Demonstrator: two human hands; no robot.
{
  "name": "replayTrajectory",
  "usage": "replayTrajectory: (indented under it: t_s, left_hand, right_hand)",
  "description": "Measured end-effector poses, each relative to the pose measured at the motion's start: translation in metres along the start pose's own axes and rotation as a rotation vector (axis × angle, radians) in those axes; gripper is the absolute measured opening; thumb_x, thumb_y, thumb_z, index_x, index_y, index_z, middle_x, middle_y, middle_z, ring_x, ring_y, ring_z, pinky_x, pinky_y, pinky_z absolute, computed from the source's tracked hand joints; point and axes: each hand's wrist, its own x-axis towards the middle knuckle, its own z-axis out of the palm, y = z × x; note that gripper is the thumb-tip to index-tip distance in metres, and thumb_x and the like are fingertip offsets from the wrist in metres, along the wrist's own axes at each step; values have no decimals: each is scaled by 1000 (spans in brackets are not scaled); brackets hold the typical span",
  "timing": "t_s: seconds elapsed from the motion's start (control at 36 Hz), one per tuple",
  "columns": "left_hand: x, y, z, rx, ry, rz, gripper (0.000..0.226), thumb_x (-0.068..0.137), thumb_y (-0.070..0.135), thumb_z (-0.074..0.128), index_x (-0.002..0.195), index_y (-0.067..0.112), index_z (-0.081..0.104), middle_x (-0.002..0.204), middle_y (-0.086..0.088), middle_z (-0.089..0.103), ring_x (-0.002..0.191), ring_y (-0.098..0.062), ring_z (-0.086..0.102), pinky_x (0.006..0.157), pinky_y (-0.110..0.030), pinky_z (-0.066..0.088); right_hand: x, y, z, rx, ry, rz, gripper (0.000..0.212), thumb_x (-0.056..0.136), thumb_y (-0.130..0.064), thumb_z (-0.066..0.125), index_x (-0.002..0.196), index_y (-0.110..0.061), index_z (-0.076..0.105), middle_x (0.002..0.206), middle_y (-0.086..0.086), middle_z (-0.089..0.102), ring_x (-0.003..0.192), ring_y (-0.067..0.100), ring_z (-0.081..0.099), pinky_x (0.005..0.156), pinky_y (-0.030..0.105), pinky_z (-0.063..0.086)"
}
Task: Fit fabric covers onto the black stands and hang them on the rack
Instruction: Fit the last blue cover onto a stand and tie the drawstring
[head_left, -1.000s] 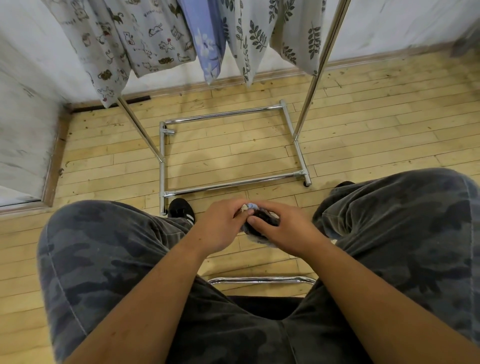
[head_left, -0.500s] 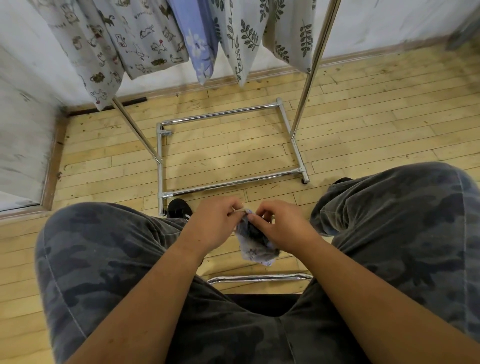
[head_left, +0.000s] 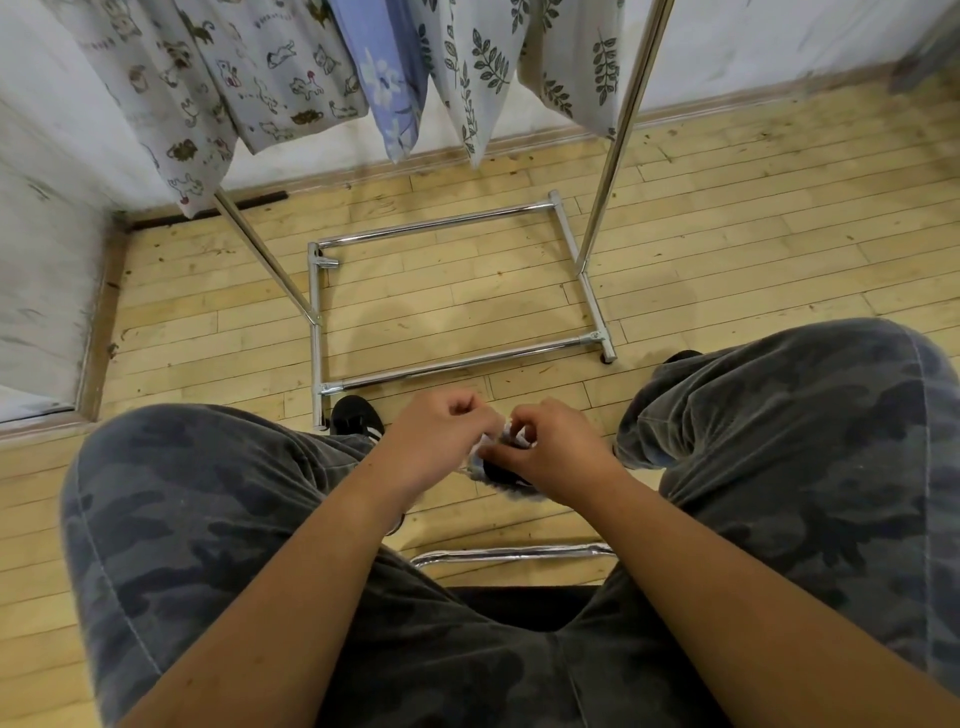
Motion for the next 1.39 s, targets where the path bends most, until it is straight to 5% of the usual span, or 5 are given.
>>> replayTrajectory:
  t_s: [0.5,0.64,0.81,1.08,1.39]
  left_hand:
    - [3,-2,14,-259,-110,-55,6,94,9,65,99,10,65,74,-5,63,71,-17,58,66,-31,49]
    - [12,-14,17,-231,-79,-103,11,93,15,69,101,13,62,91,-5,74,80,-17,68,71,-31,54]
    - [12,-18,21,-87,-62,-93,18,91,21,71,106,24,61,108,5,73,98,-17,71,77,-31,60]
    - [10,-23,22,160,-31,-64,40,84,48,78,106,26,54,100,6,68,90,-13,69,78,-36,61]
    - [11,-20,19,-41,55,-55,17,98,27,65,111,22,55,92,3,76,78,-7,73,72,-27,59]
  right_hand:
    - [5,16,-6,241,51,193,37,82,-34,86,109,-26,61,85,-8,57,73,6,56,61,20,47]
    - [6,12,-21,436,77,258,20,97,-15,65,115,-23,63,85,2,55,69,15,56,45,18,44]
    - [4,0,-19,585,82,250,17,103,-15,51,110,-24,63,94,7,61,70,19,61,62,37,55]
    - [-7,-19,-17,843,-43,165,22,105,-13,47,120,-21,62,101,4,65,85,23,75,76,33,60]
    - [-5,-16,-21,621,22,15,27,107,-16,44,113,-34,64,117,-11,68,103,28,71,92,51,59]
